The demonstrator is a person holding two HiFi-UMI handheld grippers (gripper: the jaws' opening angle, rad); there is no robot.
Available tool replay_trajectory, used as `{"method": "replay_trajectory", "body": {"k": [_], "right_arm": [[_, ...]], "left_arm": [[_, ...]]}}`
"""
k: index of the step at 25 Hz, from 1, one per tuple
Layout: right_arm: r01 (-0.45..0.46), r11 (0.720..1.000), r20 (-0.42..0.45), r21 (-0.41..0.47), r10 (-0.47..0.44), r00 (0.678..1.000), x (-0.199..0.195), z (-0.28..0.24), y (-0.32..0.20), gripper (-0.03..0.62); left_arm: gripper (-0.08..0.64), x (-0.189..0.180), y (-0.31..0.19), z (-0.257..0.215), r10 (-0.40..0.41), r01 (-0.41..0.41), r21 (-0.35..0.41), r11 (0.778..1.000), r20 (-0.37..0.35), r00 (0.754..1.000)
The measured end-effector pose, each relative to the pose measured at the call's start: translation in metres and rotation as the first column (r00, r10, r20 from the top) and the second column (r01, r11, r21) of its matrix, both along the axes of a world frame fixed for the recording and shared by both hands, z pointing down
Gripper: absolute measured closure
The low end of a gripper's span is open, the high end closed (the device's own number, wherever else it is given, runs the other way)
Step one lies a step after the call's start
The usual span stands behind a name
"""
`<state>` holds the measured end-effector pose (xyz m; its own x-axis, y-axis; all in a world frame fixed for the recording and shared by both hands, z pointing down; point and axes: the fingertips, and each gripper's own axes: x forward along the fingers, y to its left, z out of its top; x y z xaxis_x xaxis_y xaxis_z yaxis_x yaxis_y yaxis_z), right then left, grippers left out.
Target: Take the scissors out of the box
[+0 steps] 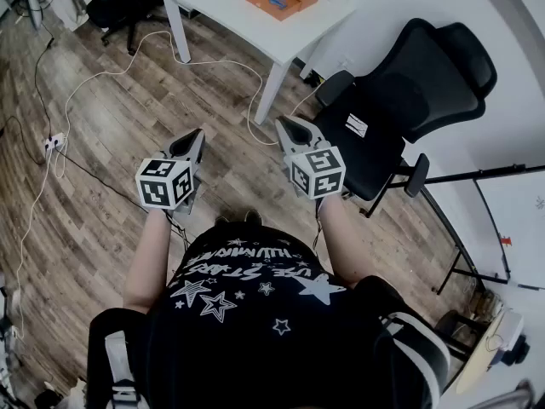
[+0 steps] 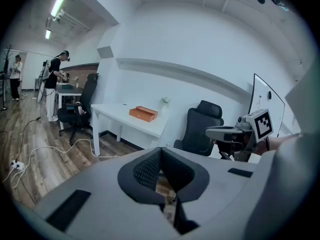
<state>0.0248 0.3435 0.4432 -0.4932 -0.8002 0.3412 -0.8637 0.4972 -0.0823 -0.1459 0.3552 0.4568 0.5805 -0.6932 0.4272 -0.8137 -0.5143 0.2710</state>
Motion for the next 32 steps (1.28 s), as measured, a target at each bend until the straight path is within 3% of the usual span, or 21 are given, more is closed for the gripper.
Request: {"method": "replay_trajectory", "body": {"k": [11,16,23,32], "right_arm": [[-0.02,1.0,-0.005,-0.013,0.02,1.0,-0.022,0.003,-0.009,0.537],[-0.028,1.0,0.091,-0.008,0.029,0.995,-0.034,0.004,-0.007,0.537],[-0.026,0.999,0.054,-0.041,0.028,0.998,-0.059,0.02,-0.014,0.537],[0.001,0.999,0.078,-0.048,0.002,0.997,-0.061,0.036,-0.091,0.537]], "left_arm": [[0.541,-0.028,-0.009,0.001,-0.006,0.006,-0.009,1.0,-0.021,1.0],[0.541,-0.045,-0.011,0.005,0.007,-0.008,-0.011,1.0,-0.011,1.0],[0.541,-0.067,-0.02,0.016,0.009,-0.01,-0.035,0.999,-0.027,1.0],[0.541,-0.07,-0.082,0.029,-0.025,0.025,-0.051,0.998,-0.01,1.0]]}}
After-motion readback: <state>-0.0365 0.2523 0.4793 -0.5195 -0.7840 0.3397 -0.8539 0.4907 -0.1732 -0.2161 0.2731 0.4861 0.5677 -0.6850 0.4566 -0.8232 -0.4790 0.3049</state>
